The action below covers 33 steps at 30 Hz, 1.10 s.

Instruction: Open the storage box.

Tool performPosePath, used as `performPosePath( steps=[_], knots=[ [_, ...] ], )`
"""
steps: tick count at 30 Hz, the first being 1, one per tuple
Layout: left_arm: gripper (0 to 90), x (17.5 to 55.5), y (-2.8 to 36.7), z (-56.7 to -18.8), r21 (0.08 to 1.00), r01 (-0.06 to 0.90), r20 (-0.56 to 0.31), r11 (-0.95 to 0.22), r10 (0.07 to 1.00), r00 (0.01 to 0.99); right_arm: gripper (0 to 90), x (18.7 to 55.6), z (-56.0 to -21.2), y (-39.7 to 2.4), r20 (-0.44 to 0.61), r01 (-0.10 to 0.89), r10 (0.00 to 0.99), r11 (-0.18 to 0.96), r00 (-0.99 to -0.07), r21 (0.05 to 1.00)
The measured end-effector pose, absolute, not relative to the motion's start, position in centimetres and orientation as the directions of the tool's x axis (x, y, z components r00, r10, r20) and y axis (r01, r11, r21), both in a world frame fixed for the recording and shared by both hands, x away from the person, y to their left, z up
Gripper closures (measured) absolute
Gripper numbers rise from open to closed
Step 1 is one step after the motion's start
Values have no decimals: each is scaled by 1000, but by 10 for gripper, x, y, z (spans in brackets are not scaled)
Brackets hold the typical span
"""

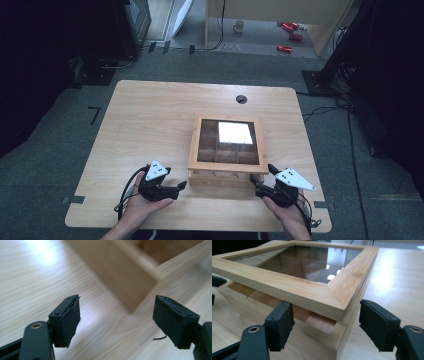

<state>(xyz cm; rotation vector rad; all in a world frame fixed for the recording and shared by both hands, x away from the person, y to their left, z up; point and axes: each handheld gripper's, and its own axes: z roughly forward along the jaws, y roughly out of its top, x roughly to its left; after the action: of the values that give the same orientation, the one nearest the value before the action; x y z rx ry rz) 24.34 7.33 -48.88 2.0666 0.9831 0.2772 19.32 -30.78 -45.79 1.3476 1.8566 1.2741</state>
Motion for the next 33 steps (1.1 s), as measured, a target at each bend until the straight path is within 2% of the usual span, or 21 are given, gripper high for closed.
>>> performPosePath(
  steps=[5, 12, 21, 33],
  knots=[
    [219, 246, 104, -498, 733, 585, -120, -348, 780, 614, 278, 200, -444, -308, 88, 407, 924, 76, -371, 910],
    [215, 249, 127, -506, 710, 609, -57, -355, 832, 551, 269, 213, -417, -310, 63, 352, 930, 73, -362, 933],
    [208, 251, 131, -513, 693, 626, -35, -357, 851, 525, 268, 247, -389, -310, 23, 312, 936, 94, -350, 945],
    [174, 249, 125, -518, 712, 592, 9, -376, 849, 528, 269, 279, -368, -314, -7, 275, 940, 107, -342, 955]
  ],
)
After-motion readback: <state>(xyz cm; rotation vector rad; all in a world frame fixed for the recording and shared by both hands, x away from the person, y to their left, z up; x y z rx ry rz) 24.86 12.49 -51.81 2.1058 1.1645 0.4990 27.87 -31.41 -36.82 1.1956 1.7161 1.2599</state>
